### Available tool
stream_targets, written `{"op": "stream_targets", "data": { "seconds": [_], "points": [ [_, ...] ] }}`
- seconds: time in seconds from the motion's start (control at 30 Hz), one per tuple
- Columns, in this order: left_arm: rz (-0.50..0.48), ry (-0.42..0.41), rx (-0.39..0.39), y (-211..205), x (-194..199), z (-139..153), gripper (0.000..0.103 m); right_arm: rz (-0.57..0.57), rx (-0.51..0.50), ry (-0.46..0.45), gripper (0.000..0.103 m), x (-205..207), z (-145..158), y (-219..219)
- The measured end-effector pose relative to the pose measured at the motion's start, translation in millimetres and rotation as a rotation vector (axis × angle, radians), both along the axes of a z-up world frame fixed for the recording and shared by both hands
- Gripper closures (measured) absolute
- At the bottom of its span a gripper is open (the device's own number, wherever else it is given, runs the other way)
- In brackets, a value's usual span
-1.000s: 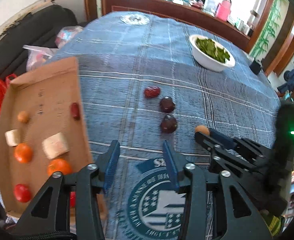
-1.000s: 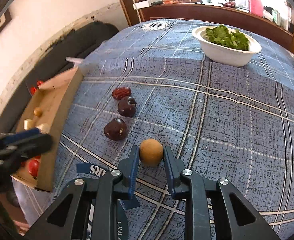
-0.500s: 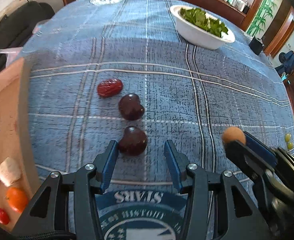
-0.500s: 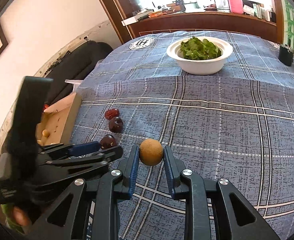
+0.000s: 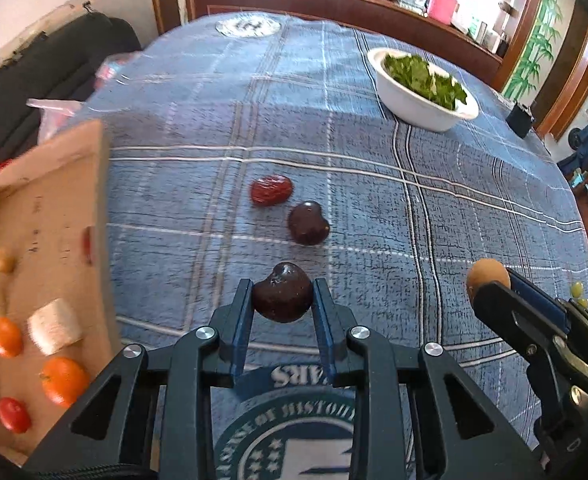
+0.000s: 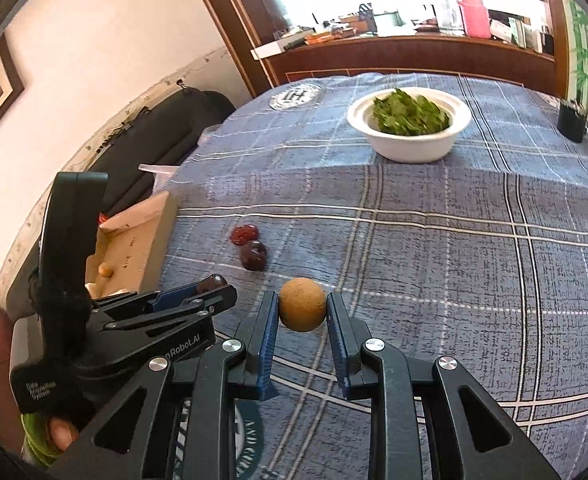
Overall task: Organize fruits
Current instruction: 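Close the left tool on the dark date while the right tool holds the brown potato, then carry the held dark date and brown potato over the cardboard tray with both tools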
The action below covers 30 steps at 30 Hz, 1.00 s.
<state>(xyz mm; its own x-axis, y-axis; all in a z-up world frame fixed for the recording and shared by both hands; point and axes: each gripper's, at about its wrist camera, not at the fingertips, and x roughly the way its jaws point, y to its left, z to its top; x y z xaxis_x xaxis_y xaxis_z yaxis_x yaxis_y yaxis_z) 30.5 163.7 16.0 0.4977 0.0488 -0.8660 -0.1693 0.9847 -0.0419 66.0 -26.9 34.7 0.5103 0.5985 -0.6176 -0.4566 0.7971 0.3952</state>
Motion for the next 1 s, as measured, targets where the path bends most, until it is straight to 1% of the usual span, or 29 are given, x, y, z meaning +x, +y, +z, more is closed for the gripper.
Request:
{"op": "stream_targets", "data": {
  "seconds": [0.23, 0.37, 0.63, 1.0],
  "points": [
    [0.046, -0.054, 0.048, 19, -20, 24, 0.077, 0.024, 0.011, -0.034, 0.078, -15, 16, 13],
    [0.069, -0.068, 0.054, 31, -29, 31, 0.077, 0.043, 0.013, -0.048, 0.078, -23, 23, 22],
    [0.109, -0.084, 0.066, 49, -43, 38, 0.077, 0.075, 0.008, -0.064, 0.078, -37, 30, 37],
    [0.147, -0.095, 0.07, 69, -56, 45, 0.077, 0.111, 0.0, -0.08, 0.078, -45, 37, 54]
  ]
}}
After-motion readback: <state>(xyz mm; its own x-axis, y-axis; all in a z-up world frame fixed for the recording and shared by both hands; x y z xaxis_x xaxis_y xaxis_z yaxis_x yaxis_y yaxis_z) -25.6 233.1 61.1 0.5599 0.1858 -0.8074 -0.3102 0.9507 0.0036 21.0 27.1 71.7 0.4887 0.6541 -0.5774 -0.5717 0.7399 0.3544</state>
